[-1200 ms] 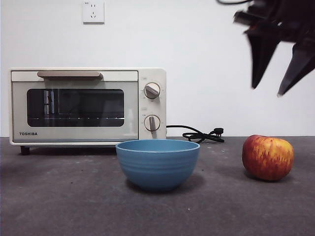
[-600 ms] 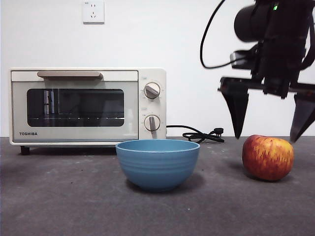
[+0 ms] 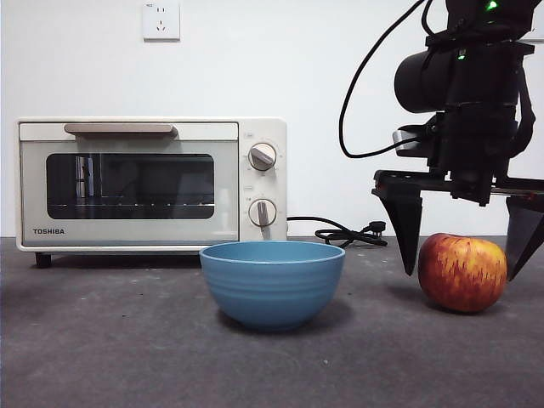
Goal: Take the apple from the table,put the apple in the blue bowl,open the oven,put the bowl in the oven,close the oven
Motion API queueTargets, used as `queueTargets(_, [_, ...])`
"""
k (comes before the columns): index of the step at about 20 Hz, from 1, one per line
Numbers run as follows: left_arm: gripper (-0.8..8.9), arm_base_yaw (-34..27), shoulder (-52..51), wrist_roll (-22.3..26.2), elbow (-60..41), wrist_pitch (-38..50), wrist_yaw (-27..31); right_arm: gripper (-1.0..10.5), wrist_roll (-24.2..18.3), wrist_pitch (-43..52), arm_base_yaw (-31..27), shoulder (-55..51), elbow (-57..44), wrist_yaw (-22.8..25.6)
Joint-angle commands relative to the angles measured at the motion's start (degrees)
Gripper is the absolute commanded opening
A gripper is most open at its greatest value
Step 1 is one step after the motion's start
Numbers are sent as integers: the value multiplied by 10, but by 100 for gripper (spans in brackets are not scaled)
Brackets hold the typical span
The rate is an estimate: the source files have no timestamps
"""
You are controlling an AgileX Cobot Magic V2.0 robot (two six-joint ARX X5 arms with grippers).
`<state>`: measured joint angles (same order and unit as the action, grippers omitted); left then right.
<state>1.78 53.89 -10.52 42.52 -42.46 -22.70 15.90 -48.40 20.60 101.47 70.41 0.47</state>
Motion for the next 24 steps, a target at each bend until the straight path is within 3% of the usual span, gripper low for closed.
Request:
queueTargets(1, [-4,0,0,7,2,-2,-2,331,7,-2,0,7,0,-11])
queueTargets(4, [-4,0,0,7,2,-2,-2,49,6,-8,0,7,0,-15])
queueTargets(8, [-4,0,0,17,2,-9,-2,51,-10,-17,0,0,7,-15])
queueTargets(14, [-4,0,0,22,2,-17,-2,51,-9,-106,26,-48,96,-21])
queueTargets(19, [-4,0,0,22,2,-18,-2,51,-3,-130,110,-52,169,-22])
queueTargets(24, [-4,0,0,22,2,-21,-2,51,9,-74,198,-52,175,-19])
